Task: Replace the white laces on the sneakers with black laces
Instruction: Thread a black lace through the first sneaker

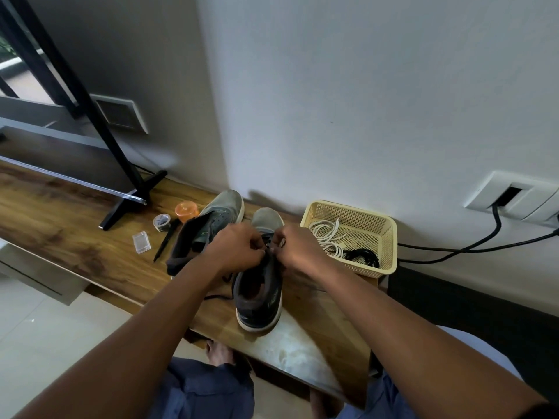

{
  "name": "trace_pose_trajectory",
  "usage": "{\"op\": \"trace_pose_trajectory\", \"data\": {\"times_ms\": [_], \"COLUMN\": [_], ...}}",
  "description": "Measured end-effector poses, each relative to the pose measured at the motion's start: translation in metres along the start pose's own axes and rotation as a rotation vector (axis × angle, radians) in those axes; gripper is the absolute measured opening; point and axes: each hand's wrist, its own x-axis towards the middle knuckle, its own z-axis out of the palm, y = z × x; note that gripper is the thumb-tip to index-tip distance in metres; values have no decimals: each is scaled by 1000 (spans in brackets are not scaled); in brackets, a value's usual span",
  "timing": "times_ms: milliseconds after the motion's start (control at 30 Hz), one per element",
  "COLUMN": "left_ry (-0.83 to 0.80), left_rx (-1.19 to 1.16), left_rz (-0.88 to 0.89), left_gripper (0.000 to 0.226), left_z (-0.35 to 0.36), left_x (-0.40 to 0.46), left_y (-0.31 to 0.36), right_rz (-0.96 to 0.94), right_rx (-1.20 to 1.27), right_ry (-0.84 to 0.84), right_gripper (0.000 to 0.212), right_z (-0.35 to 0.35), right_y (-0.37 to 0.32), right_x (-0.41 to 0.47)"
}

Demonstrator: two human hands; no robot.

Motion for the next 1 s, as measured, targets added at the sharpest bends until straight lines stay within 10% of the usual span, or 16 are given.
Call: {"op": "trace_pose_trajectory", "data": {"times_ms": [200, 633, 1000], "left_ry": [-1, -59, -132], "left_rx": [-243, -136, -105], "left_rz": [73, 144, 18], "left_gripper": [44, 33, 38], "left_z": [-7, -2, -1], "left_x": [1, 10, 14], "left_y": [-5, -18, -17], "right_rz": [-21, -154, -115], "right_rx": [-21, -42, 831], "right_ry": [4, 272, 272], "right_gripper": [13, 15, 15], "right_z": [4, 3, -31], "right_y": [-1, -2, -23], "right_x": [2, -8, -5]}}
